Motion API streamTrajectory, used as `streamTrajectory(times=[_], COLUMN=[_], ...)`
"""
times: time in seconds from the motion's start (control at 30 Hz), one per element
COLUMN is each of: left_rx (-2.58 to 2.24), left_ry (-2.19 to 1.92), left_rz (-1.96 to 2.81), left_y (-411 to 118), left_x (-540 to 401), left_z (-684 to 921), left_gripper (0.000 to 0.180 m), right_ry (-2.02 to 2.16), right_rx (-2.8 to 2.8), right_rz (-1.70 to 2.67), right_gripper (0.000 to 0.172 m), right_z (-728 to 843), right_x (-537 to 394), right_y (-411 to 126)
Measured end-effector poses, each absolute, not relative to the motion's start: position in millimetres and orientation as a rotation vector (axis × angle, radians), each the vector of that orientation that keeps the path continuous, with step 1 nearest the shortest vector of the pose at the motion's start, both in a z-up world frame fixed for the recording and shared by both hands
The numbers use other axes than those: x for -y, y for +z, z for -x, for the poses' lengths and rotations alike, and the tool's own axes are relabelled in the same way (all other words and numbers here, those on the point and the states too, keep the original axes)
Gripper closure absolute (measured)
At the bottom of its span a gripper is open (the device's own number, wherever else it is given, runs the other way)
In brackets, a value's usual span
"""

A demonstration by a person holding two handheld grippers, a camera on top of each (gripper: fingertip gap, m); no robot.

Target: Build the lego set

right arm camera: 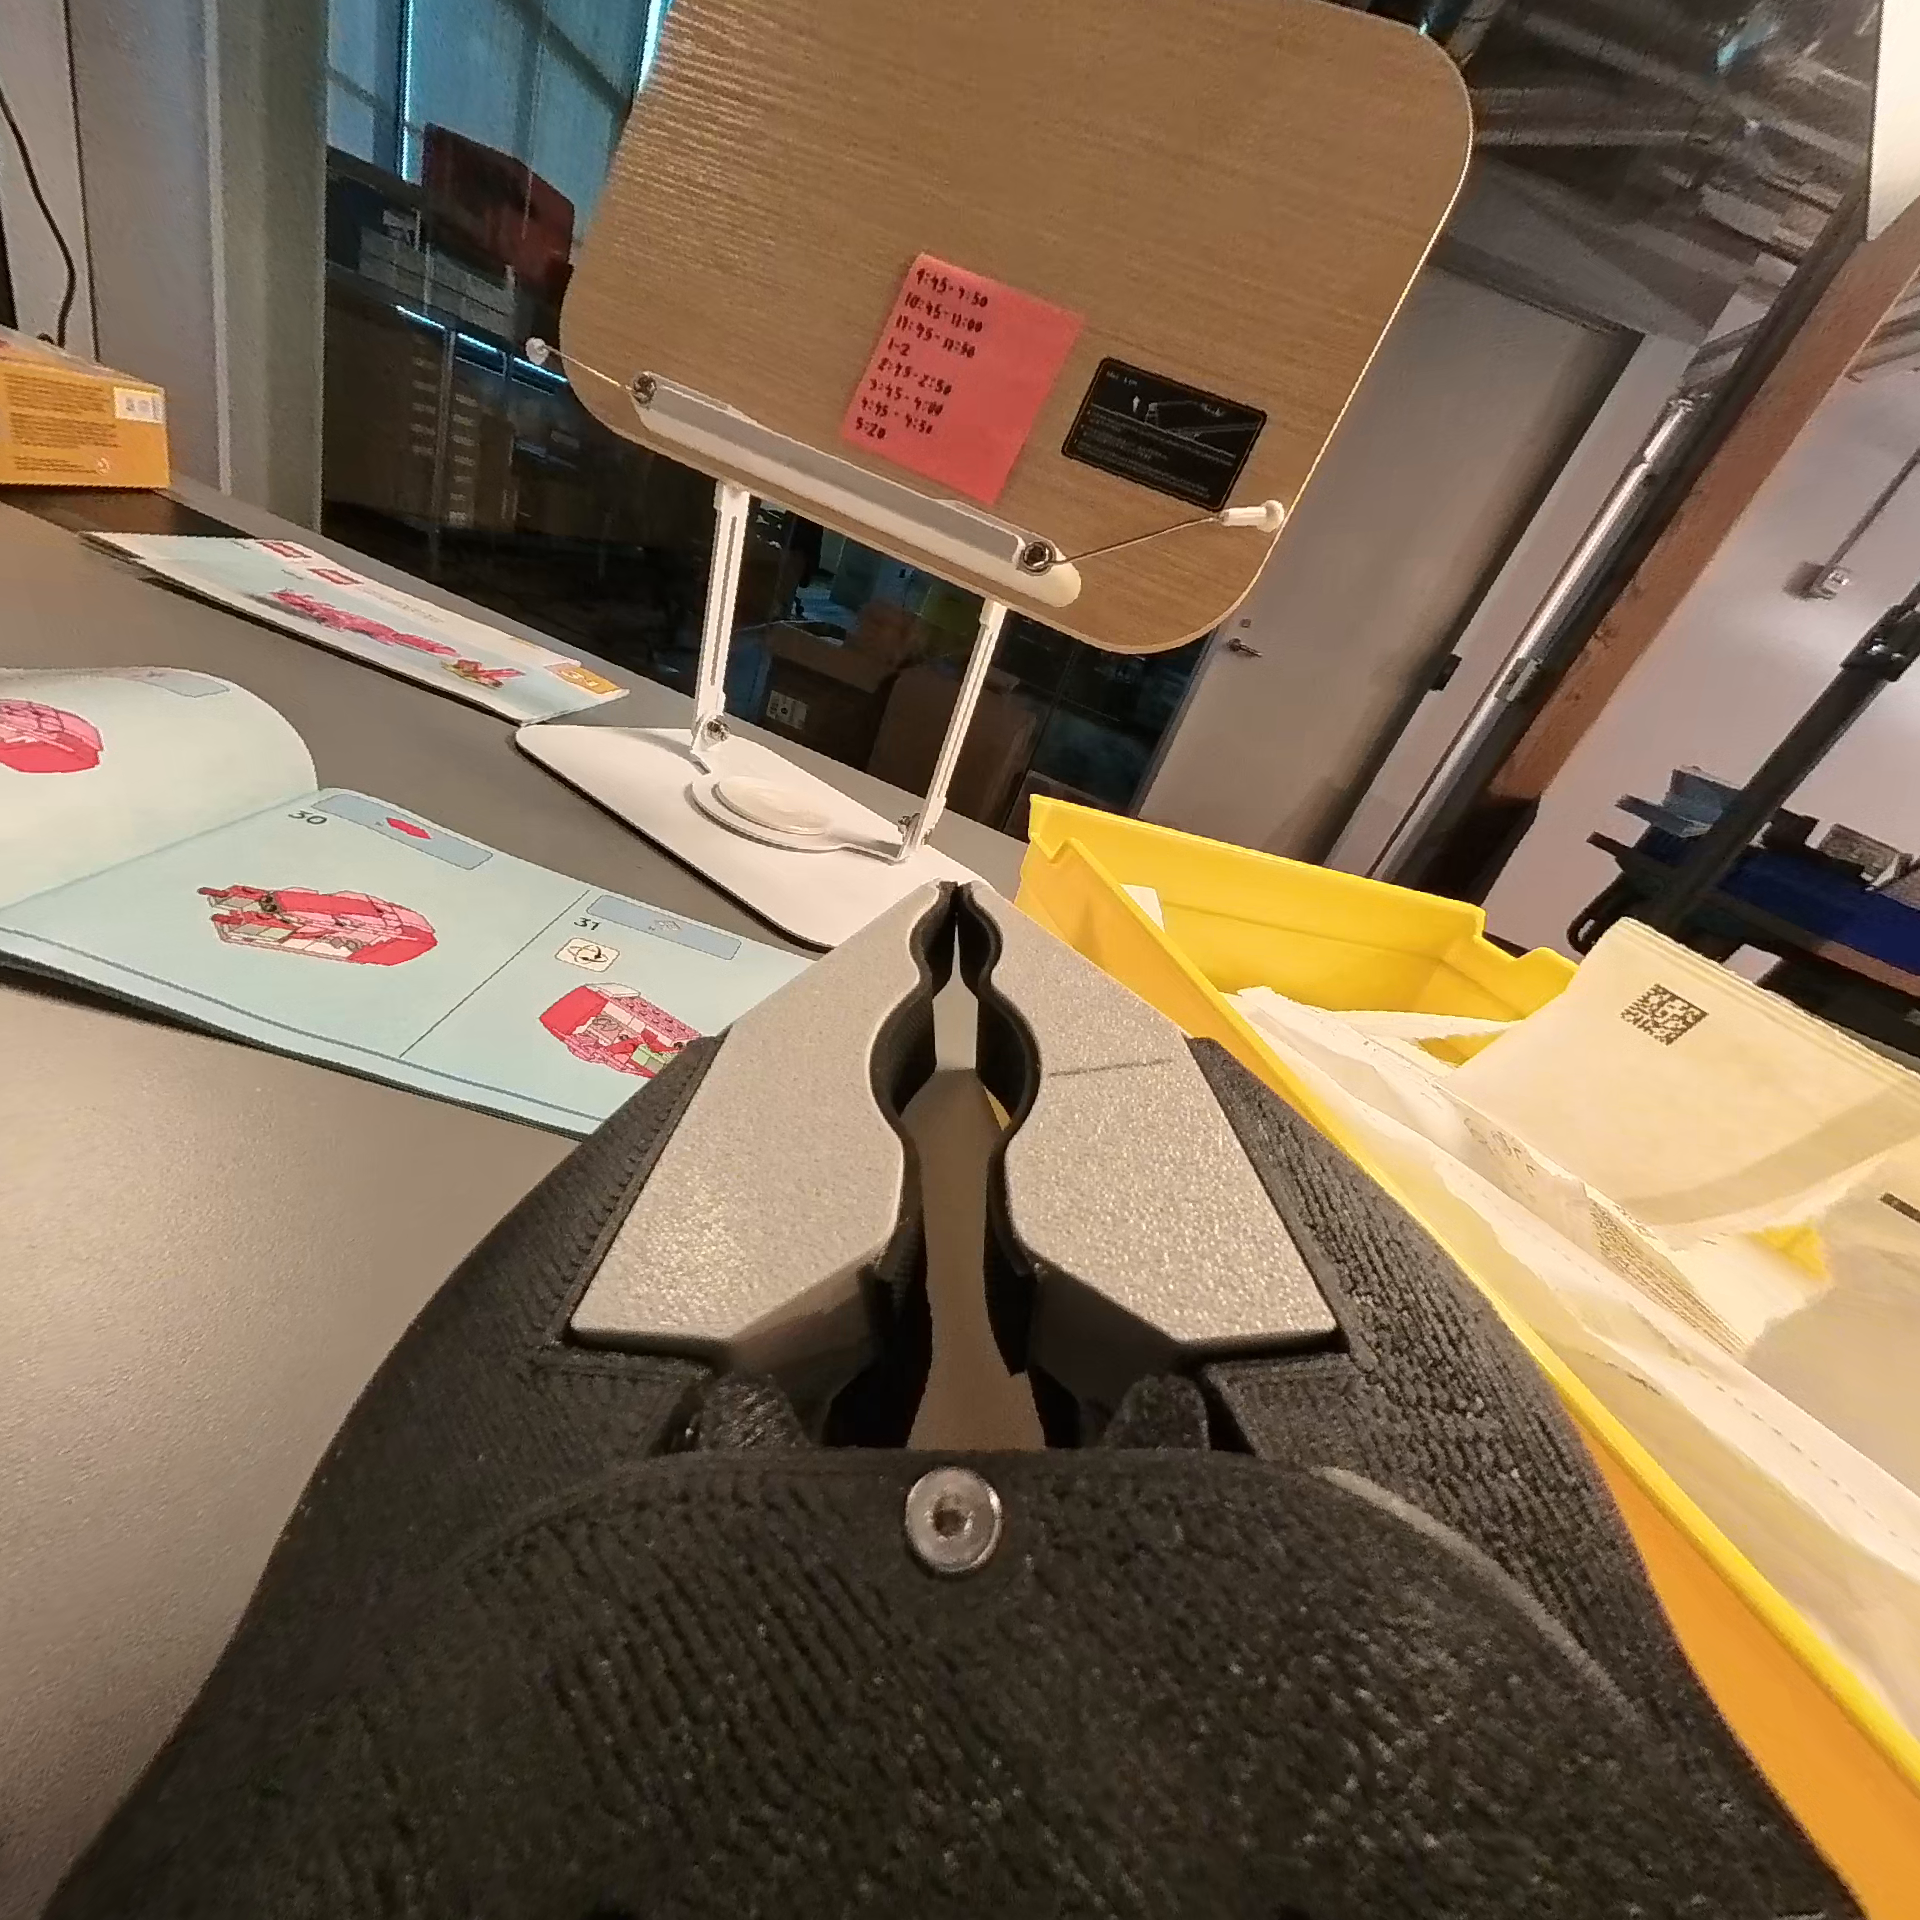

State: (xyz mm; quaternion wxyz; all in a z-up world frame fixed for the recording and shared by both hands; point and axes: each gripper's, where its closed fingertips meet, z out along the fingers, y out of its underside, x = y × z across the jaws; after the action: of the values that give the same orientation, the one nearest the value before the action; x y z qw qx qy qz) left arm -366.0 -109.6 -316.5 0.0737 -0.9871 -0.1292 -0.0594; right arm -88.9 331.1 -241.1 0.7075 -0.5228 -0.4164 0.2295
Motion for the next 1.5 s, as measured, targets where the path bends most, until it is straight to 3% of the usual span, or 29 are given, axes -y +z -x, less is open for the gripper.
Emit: streamTrajectory(times=[0.1, 0.23, 0.33, 0.4, 0.7, 0.77, 0.87, 0.9, 0.97, 1.1, 1.33, 1.43, 1.5], left_rx=[0.31, 0.19, 0.041, -0.082, -0.09, -0.04, 0.156, 0.258, 0.461, 0.661, 0.698, 0.641, 0.609], left_ry=[0.01, -0.136, 0.04, 0.112, 0.026, 0.072, 0.286, 0.299, 0.194, 0.061, -0.176, -0.167, -0.179], left_rz=[3.034, 3.023, 3.039, 3.039, 3.05, 3.045, 3.027, 3.019, 3.002, 3.069, 3.192, 3.173, 3.151], left_y=[-327.0, -330.7, -329.9, -329.7, -342.2, -342.1, -330.9, -326.3, -319.6, -317.8, -333.3, -333.9, -333.0], left_x=[115.8, 107.2, 106.2, 105.6, 105.3, 105.4, 111.8, 115.8, 123.2, 150.8, 178.6, 174.4, 168.7], left_z=[381.4, 356.4, 361.6, 357.9, 347.6, 356.3, 392.3, 402.1, 410.8, 418.6, 389.8, 390.0, 389.3], left_gripper=[0.141, 0.133, 0.102, 0.09, 0.085, 0.088, 0.11, 0.11, 0.11, 0.137, 0.145, 0.163, 0.164], right_ry=[0.511, 0.512, 0.512, 0.515, 0.515, 0.516, 0.515, 0.515, 0.516, 0.515, 0.513, 0.512, 0.512], right_rx=[0.924, 0.924, 0.918, 0.912, 0.912, 0.912, 0.913, 0.914, 0.914, 0.915, 0.92, 0.921, 0.92], right_rz=[1.161, 1.162, 1.162, 1.164, 1.164, 1.164, 1.164, 1.164, 1.165, 1.164, 1.164, 1.163, 1.163], right_gripper=[0.172, 0.172, 0.172, 0.172, 0.172, 0.172, 0.172, 0.172, 0.172, 0.172, 0.172, 0.172, 0.172], right_z=[88.8, 88.8, 88.2, 87.5, 87.6, 87.4, 87.7, 87.8, 87.8, 87.8, 88.4, 88.5, 88.4], right_x=[-331.1, -331.1, -331.5, -332.0, -331.9, -332.0, -331.9, -331.9, -331.9, -331.8, -331.7, -331.6, -331.6], right_y=[-241.1, -241.2, -240.7, -240.3, -240.5, -240.4, -240.5, -240.6, -240.6, -240.7, -241.1, -241.2, -241.1])
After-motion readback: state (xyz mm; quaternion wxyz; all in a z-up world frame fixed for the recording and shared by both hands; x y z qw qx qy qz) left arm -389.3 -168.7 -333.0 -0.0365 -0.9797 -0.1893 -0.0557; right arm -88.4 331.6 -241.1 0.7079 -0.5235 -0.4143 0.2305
